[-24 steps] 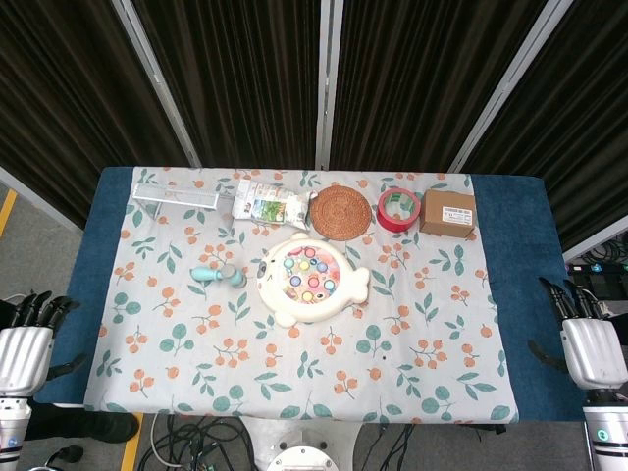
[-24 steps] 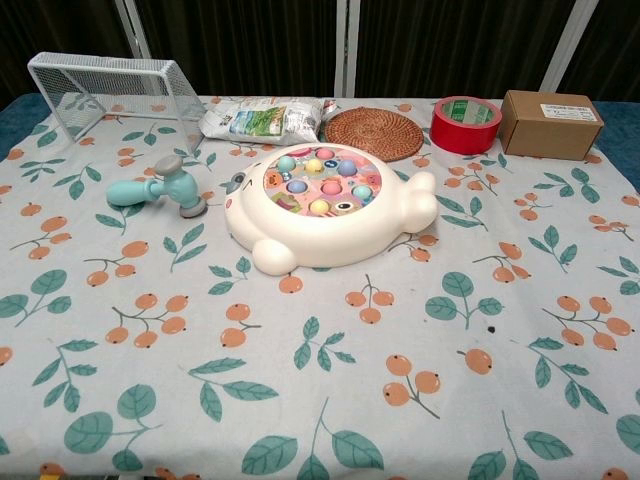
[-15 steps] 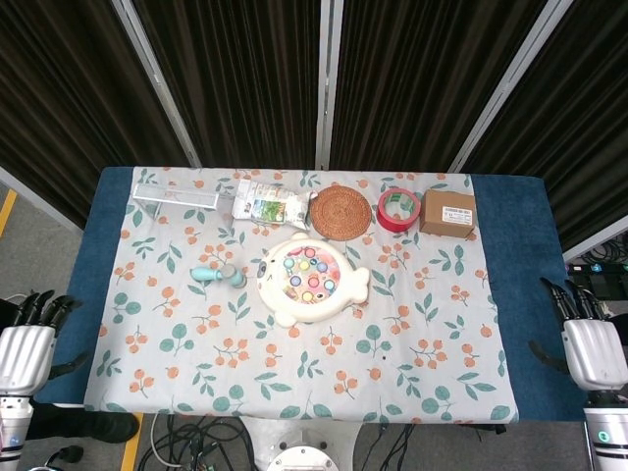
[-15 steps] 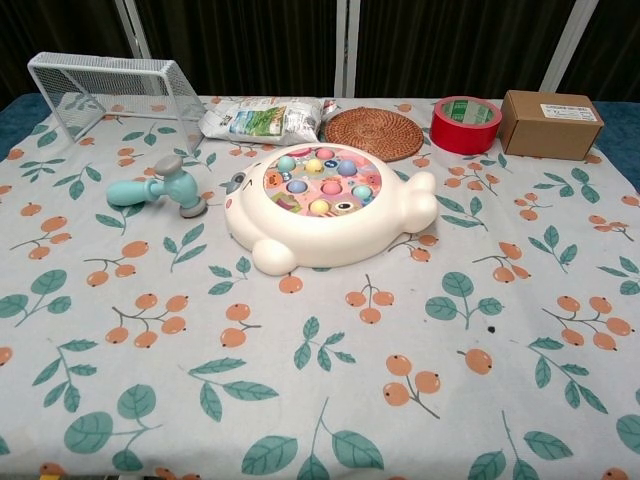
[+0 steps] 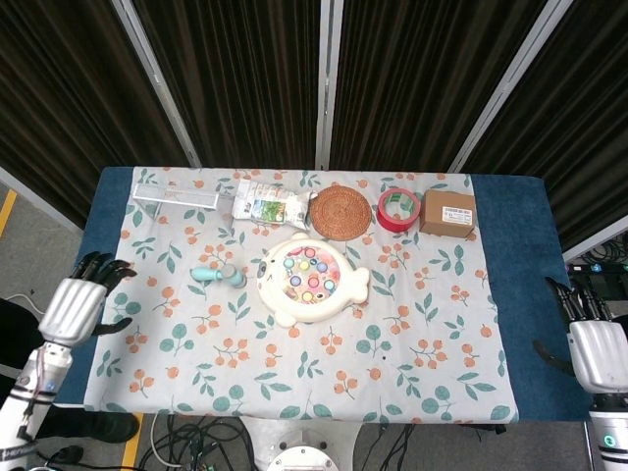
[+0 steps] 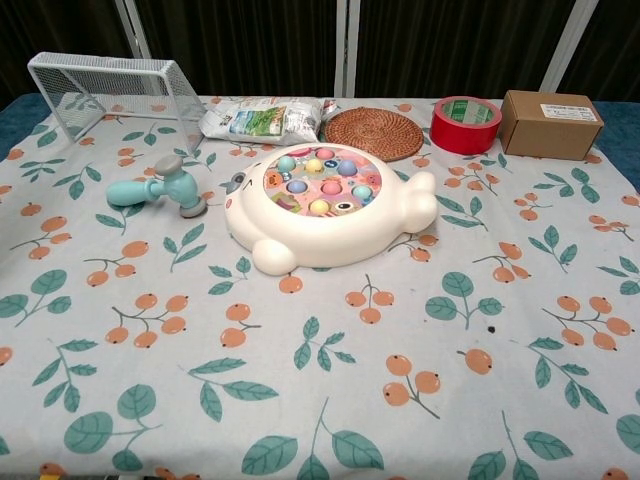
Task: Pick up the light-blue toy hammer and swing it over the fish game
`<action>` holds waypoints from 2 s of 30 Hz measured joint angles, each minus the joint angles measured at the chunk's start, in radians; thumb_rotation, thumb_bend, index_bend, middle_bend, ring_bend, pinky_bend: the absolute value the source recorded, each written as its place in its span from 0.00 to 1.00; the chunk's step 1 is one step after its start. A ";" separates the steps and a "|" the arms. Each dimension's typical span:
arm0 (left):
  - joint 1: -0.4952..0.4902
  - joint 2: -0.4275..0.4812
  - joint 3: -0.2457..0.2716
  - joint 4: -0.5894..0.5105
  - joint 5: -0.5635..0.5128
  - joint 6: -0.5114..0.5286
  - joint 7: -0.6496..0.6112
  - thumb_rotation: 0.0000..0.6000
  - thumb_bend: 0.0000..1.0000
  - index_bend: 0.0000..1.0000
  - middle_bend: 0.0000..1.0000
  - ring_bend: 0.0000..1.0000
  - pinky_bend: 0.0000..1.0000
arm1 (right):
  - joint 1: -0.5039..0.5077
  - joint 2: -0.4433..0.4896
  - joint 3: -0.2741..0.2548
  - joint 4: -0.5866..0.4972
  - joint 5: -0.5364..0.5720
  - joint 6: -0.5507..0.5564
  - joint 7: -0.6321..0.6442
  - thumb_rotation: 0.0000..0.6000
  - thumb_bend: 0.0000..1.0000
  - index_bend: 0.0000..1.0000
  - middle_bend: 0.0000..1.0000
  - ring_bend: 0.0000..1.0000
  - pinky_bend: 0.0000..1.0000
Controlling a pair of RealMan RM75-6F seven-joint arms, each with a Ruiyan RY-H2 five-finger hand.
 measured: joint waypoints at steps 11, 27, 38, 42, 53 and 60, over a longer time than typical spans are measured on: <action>-0.258 -0.154 -0.084 0.187 -0.174 -0.343 -0.074 1.00 0.18 0.32 0.31 0.20 0.14 | 0.002 0.012 0.011 -0.021 0.016 -0.001 -0.032 1.00 0.11 0.03 0.17 0.05 0.12; -0.373 -0.365 -0.098 0.305 -0.366 -0.442 0.029 1.00 0.22 0.36 0.28 0.16 0.14 | 0.025 0.013 0.024 -0.014 0.040 -0.040 -0.028 1.00 0.11 0.03 0.17 0.05 0.12; -0.411 -0.425 -0.102 0.325 -0.457 -0.459 0.085 1.00 0.27 0.39 0.27 0.16 0.13 | 0.025 0.009 0.023 -0.002 0.049 -0.045 -0.017 1.00 0.11 0.03 0.17 0.05 0.12; -0.417 -0.434 -0.100 0.329 -0.466 -0.456 0.087 1.00 0.29 0.41 0.27 0.16 0.14 | 0.025 0.007 0.022 0.000 0.051 -0.047 -0.015 1.00 0.11 0.03 0.17 0.05 0.12; -0.424 -0.438 -0.089 0.322 -0.484 -0.464 0.077 1.00 0.33 0.43 0.28 0.16 0.13 | 0.024 0.006 0.021 0.000 0.049 -0.044 -0.017 1.00 0.11 0.03 0.17 0.05 0.12; -0.427 -0.454 -0.086 0.337 -0.481 -0.454 0.067 1.00 0.33 0.46 0.28 0.16 0.14 | 0.022 0.007 0.019 -0.003 0.052 -0.045 -0.021 1.00 0.11 0.03 0.17 0.05 0.12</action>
